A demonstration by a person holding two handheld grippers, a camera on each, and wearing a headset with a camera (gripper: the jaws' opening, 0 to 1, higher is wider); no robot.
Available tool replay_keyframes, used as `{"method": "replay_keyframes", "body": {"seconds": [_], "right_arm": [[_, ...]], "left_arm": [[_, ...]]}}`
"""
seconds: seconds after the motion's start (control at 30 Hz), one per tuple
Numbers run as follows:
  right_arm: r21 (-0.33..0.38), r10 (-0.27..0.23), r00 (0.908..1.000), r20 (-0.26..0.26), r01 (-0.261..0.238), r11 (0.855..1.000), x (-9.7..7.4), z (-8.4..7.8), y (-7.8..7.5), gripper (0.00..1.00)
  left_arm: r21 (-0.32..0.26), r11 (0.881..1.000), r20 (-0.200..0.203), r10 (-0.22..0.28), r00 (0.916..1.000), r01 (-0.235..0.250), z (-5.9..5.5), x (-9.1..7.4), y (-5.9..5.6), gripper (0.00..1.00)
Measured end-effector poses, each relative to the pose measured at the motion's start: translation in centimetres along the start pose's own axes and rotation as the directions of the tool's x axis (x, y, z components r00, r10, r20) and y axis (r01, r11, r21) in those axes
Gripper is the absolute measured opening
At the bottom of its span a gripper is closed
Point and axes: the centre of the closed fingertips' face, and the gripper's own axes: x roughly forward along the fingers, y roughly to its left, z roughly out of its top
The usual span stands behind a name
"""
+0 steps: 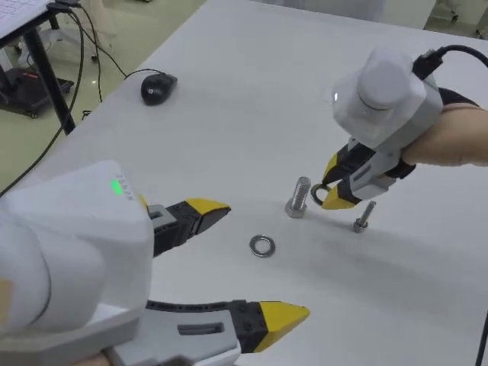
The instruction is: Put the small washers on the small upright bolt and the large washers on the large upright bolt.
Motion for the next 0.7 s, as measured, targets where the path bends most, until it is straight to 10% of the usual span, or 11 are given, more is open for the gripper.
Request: {"method": "replay_keyframes", "body": {"seconds": [0.7], "right_arm": [[-0.035,0.010,0.9997,-0.022,-0.010,0.999,2.4,1.2,-2.6,0.22]], "left_arm": [[-0.012,1.000,-0.012,0.004,0.9999,-0.004,-0.1,0.7,1.0,0.69]]}}
